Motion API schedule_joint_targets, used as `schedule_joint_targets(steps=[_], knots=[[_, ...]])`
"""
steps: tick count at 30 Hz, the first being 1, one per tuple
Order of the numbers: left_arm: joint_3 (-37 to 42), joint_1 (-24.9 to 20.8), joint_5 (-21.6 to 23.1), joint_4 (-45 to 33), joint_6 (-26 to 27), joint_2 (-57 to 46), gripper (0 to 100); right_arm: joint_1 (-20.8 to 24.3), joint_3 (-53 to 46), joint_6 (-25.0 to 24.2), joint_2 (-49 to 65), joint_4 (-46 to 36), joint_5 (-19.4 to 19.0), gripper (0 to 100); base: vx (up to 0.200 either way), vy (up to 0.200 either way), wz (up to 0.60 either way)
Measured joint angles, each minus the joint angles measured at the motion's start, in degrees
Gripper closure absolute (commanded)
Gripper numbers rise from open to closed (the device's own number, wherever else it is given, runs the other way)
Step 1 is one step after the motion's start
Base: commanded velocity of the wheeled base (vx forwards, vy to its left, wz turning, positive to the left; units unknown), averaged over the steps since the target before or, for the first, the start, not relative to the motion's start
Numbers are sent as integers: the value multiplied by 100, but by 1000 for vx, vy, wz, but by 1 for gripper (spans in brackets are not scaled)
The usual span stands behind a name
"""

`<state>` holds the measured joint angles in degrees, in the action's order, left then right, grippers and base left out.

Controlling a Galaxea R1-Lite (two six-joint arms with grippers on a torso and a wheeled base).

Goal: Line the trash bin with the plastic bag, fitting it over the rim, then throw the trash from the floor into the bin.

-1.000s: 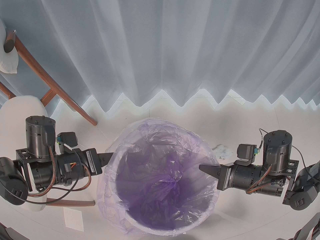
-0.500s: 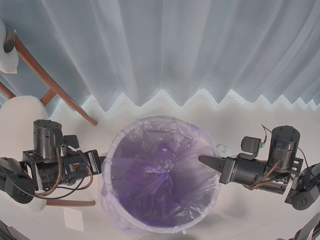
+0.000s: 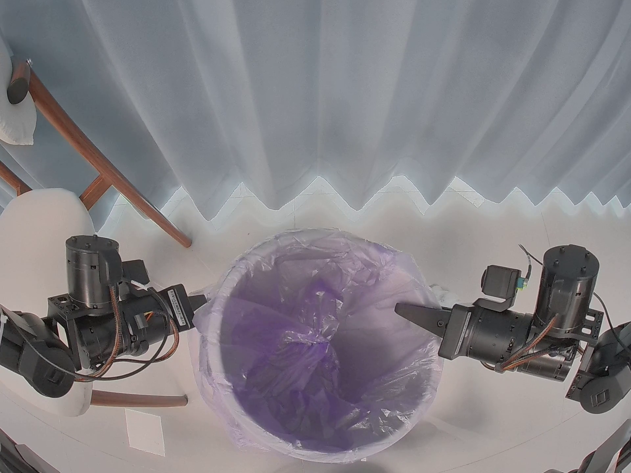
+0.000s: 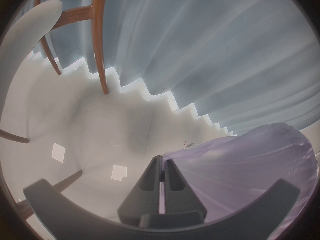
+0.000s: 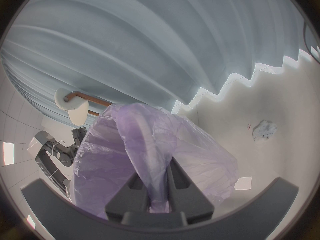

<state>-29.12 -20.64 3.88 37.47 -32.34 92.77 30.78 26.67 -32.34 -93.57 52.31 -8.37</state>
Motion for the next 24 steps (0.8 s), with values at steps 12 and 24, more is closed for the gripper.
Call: schedule_joint_targets(steps=[12,24], knots=[[82,13,-7,636,-56,43,0,-173,-2,-15,38,-17,-104,100,0,0,0],[379,22,37,1075,-28,-829,0,-1246,157,44,-424,23,12,100,0,0,0]])
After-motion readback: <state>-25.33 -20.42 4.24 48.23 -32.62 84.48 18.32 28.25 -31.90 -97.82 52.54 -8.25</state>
